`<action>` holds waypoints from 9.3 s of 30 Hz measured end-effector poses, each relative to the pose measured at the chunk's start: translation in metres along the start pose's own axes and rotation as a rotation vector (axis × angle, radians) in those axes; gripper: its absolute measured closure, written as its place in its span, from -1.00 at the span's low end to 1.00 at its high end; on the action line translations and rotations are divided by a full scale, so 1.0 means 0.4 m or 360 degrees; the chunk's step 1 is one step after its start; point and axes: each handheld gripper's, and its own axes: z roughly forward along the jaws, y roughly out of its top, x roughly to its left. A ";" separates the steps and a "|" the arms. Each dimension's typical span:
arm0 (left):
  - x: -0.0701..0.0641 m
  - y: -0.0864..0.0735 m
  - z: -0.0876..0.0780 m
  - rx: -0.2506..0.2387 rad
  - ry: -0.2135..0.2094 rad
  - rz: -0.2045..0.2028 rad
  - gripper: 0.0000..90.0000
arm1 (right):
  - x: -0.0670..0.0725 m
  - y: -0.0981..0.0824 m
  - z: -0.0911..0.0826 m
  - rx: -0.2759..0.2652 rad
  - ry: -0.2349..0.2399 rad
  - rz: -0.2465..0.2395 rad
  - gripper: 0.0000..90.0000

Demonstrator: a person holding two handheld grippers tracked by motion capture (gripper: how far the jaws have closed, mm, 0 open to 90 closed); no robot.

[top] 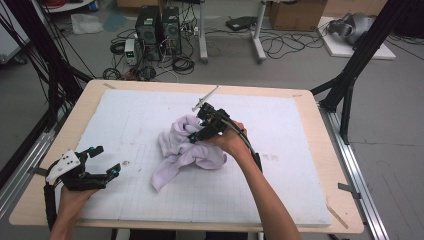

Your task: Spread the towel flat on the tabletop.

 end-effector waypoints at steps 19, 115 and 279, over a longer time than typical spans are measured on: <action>-0.028 0.121 0.058 0.0169 -0.0136 0.0192 -0.90 | -0.008 -0.092 -0.078 -0.0226 -0.0148 -0.0083 -0.98; -0.149 0.170 0.375 0.1417 -0.0819 0.0312 0.91 | -0.087 -0.295 -0.100 -0.0196 0.0178 -0.0082 0.95; -0.207 0.228 0.129 0.1022 -0.0864 0.0791 0.15 | 0.164 -0.383 -0.187 -0.0079 0.0091 -0.0438 0.25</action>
